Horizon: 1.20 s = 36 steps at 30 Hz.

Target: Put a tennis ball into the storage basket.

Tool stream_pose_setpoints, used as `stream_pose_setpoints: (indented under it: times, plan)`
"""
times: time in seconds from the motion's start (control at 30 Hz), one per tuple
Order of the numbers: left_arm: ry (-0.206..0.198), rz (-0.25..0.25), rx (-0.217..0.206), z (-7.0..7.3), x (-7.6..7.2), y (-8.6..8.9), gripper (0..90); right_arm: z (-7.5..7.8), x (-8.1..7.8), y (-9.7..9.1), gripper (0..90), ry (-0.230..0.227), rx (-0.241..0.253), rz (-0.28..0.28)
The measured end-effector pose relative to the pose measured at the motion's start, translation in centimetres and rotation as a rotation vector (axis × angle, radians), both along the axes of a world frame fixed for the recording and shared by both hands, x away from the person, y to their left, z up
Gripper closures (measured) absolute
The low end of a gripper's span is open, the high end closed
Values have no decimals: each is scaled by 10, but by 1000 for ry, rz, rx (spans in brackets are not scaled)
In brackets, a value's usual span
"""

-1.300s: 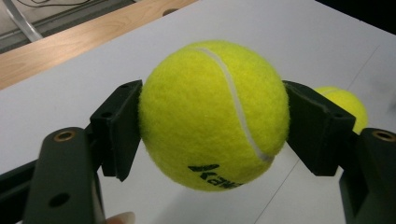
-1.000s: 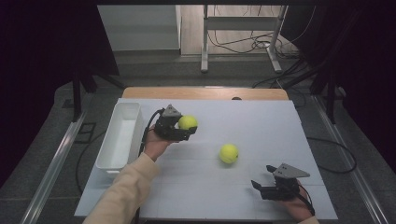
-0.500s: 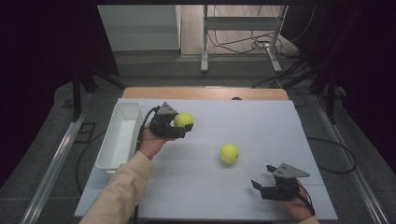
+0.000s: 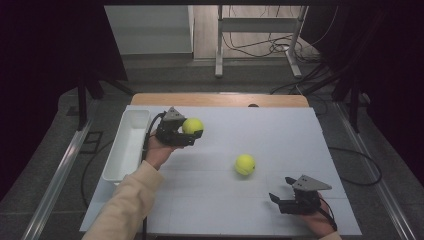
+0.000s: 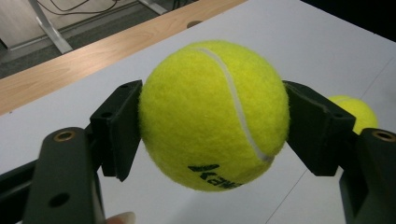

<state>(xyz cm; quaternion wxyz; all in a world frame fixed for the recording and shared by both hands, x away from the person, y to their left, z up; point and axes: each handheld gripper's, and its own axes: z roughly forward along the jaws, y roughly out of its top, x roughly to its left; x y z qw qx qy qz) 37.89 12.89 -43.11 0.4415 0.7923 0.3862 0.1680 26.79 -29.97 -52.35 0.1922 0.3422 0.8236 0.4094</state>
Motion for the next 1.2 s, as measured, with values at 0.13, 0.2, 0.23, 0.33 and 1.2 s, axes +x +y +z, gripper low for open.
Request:
stream_pose_setpoints:
  times: [0.13,0.2,0.23,0.33,1.2]
  plan:
    - [0,4,-1,1,0,2,266,0,0,0,157,0,0,-1]
    - [-3,9,0,2,0,3,266,0,0,0,157,0,0,-1]
    - [-3,10,-2,2,0,4,266,0,0,0,157,0,0,-1]
    - [-4,12,-3,3,0,5,266,0,0,0,157,0,-1,-1]
    - [-9,59,-13,11,1,26,266,0,0,0,157,-2,1,-5]
